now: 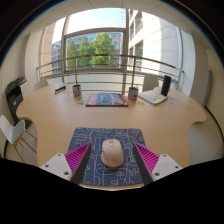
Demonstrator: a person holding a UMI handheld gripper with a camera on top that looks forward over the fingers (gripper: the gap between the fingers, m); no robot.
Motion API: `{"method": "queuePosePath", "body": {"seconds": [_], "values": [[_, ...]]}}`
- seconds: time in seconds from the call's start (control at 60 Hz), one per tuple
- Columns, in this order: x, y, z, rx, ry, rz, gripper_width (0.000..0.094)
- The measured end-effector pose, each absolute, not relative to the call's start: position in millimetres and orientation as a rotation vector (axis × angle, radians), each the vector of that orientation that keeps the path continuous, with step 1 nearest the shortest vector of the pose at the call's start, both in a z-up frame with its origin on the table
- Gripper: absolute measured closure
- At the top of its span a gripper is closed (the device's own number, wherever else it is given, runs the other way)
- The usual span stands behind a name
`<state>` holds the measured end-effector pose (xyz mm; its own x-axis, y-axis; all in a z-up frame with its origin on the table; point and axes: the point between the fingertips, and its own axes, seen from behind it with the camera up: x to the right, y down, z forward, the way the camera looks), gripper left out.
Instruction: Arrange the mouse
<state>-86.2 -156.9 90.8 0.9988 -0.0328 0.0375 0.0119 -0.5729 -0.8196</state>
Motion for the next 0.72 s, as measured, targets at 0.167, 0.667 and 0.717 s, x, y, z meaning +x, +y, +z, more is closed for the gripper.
{"method": "queuePosePath", "body": {"seconds": [0.167, 0.667, 0.717], "values": [[-90.4, -210.6, 142.5, -2.151, 0.030, -0.064, 0.0091], [-103.5, -328.4, 178.3, -2.139, -0.023, -0.063, 0.0091], [-103.4, -330.3, 178.9, -2.140, -0.024, -0.065, 0.0091]]}}
